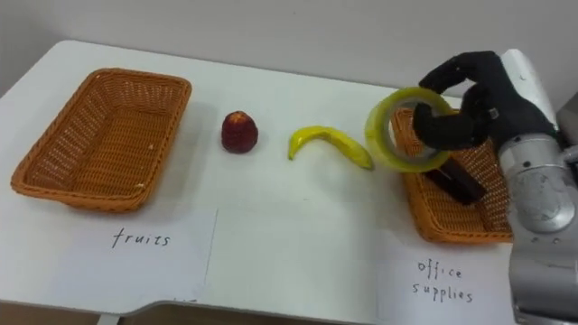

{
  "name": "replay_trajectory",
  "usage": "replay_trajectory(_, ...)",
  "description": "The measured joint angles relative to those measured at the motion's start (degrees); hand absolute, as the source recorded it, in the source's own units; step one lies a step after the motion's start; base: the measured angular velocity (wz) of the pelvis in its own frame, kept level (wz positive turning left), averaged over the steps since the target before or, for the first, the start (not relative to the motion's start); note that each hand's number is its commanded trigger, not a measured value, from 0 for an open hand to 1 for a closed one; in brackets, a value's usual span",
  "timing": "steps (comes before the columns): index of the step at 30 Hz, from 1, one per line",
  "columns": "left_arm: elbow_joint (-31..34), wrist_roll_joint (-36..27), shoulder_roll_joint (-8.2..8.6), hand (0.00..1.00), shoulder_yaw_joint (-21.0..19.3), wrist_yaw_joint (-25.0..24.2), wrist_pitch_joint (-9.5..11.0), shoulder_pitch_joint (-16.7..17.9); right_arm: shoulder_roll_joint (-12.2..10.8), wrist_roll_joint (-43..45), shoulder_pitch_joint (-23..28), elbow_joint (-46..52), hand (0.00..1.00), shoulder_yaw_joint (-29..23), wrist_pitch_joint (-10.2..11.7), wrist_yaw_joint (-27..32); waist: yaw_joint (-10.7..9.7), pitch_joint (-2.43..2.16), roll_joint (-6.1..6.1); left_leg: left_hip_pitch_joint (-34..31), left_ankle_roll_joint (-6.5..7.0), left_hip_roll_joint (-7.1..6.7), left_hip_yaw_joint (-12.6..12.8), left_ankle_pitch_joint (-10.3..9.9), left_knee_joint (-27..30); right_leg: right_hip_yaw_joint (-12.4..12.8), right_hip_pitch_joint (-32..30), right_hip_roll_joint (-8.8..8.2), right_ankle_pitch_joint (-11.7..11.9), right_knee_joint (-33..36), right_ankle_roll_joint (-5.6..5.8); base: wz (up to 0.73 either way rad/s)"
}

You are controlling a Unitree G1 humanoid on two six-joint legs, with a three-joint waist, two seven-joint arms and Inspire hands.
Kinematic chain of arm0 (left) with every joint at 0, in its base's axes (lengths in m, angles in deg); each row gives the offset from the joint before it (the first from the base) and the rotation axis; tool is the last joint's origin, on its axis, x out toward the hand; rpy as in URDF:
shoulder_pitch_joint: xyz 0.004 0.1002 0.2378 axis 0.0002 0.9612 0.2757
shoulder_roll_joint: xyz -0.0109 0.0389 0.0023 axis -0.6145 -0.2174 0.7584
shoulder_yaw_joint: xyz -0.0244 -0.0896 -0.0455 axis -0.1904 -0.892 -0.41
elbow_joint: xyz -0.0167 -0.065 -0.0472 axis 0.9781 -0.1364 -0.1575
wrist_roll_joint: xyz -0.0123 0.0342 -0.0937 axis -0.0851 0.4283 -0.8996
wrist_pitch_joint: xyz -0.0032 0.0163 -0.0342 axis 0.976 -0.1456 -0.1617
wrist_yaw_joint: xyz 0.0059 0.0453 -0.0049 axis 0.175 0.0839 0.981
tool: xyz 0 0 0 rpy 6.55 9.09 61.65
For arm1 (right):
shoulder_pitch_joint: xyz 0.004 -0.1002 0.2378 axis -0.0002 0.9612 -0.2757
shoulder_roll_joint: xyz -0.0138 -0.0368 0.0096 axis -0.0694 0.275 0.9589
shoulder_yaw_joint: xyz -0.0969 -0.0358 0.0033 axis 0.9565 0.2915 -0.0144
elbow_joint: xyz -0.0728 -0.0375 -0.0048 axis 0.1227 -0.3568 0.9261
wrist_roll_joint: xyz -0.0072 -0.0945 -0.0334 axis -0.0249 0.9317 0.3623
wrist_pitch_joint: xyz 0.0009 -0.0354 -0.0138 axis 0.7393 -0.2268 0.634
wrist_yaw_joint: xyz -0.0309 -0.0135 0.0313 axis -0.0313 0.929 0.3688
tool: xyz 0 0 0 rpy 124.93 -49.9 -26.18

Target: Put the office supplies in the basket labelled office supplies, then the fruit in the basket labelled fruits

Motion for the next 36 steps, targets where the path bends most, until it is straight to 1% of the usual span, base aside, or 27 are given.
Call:
replay_trajectory(3,0.00,-0.58,0.02,0.00,0.05,-0.15,-0.01,-0.21,0.08,-0.10,0.01,-0.58,1.00,-0.92,-0.04,1.32,-0.48,0.03,0.02,0.04,-0.15,0.28,0.56,-0.11,0.00,0.57,-0.12,0.30,0.11,-0.01,-0.17,-0.11)
replay_trajectory(7,0.13,-0.57,0.04,0.00,0.10,-0.75,0.02,-0.66,0.09,-0.01,0.00,-2.73,1.00,-0.99,-0.03,1.69,-1.88,0.19,0.18,0.13,-0.29,0.51,0.97,-0.16,0.07,0.90,-0.17,0.55,0.19,-0.04,-0.29,-0.03)
replay_trajectory(9,0.74,-0.58,0.12,0.00,0.12,-1.09,0.03,-0.82,0.09,0.01,0.00,-3.21,1.00,-0.99,-0.04,1.69,-1.93,0.29,0.34,0.27,-0.34,0.63,1.87,-0.21,0.05,1.67,-0.31,0.70,0.23,-0.04,-0.37,-0.15)
replay_trajectory(16,1.19,-0.97,-0.07,0.00,0.03,-1.09,0.25,-0.20,0.15,-1.52,0.00,-5.20,1.00,-2.21,-0.05,1.62,-3.44,0.20,0.24,0.19,-0.42,0.78,2.98,-0.25,-0.13,2.94,-1.15,1.17,0.31,-0.04,-0.48,-0.10)
replay_trajectory(23,1.26,-1.15,-0.17,0.00,0.06,-1.16,0.29,-0.22,0.15,-1.80,0.05,-9.54,1.00,-2.40,-0.13,1.61,-3.55,0.17,0.30,0.23,-0.50,1.09,3.33,-0.29,-0.35,3.05,-1.18,1.30,0.32,-0.05,-0.49,-0.01)
replay_trajectory(24,1.25,-1.15,-0.19,0.00,0.06,-1.16,0.26,-0.18,0.16,-1.76,0.06,-9.90,0.85,-2.40,-0.13,1.62,-3.38,0.15,0.36,0.23,-0.51,1.12,3.34,-0.29,-0.42,3.05,-1.18,1.31,0.32,-0.05,-0.49,0.00)
replay_trajectory(26,1.26,-1.22,-0.20,0.00,0.07,-1.16,0.22,-0.09,0.15,-1.80,0.11,-10.03,0.87,-2.34,-0.13,1.61,-3.25,0.12,0.40,0.26,-0.53,1.16,3.40,-0.30,-0.53,3.07,-1.18,1.33,0.33,-0.04,-0.50,0.00)
replay_trajectory(27,1.25,-2.02,-0.20,0.00,0.09,-1.16,0.21,0.00,0.15,-1.80,0.15,-10.05,0.83,-2.33,-0.13,1.60,-3.20,0.09,0.45,0.29,-0.53,1.17,3.41,-0.30,-0.62,3.10,-1.18,1.34,0.34,-0.03,-0.52,0.00)
replay_trajectory(28,1.25,-2.28,-0.20,0.00,0.09,-1.17,0.18,0.29,0.16,-1.92,0.15,-10.05,0.76,-2.33,-0.13,1.58,-3.06,0.04,0.53,0.41,-0.53,1.20,3.46,-0.30,-0.65,3.21,-1.15,1.39,0.35,-0.02,-0.54,0.00)
replay_trajectory(29,1.28,-2.29,-0.20,0.00,0.09,-1.17,0.16,0.51,0.15,-1.96,0.15,-10.07,0.57,-2.31,-0.13,1.58,-2.98,0.03,0.55,0.53,-0.54,1.22,3.46,-0.29,-0.70,3.37,-1.11,1.42,0.36,-0.01,-0.55,-0.06)
replay_trajectory(30,1.45,-2.28,-0.20,0.00,0.09,-1.18,0.08,1.08,0.15,-1.97,0.15,-10.16,0.41,-2.17,-0.13,1.54,-2.93,-0.01,0.61,0.72,-0.56,1.25,3.47,-0.28,-0.83,3.69,-1.06,1.48,0.37,0.02,-0.57,-0.07)
replay_trajectory(31,2.04,-2.28,-0.19,0.00,0.11,-1.23,-0.02,1.85,0.15,-1.97,0.15,-10.46,0.00,-1.96,-0.13,1.49,-2.92,-0.02,0.63,0.90,-0.61,1.27,3.50,-0.25,-0.96,3.82,-1.01,1.51,0.39,0.03,-0.60,-0.07)
replay_trajectory(36,2.36,-2.36,-0.23,0.00,0.15,-1.56,-0.38,2.70,0.15,-1.87,0.26,-11.03,0.00,-1.86,-0.19,0.86,-2.99,-0.08,0.86,0.96,-0.68,1.29,3.55,-0.20,-0.98,3.96,-1.02,1.54,0.43,0.10,-0.67,-0.01)
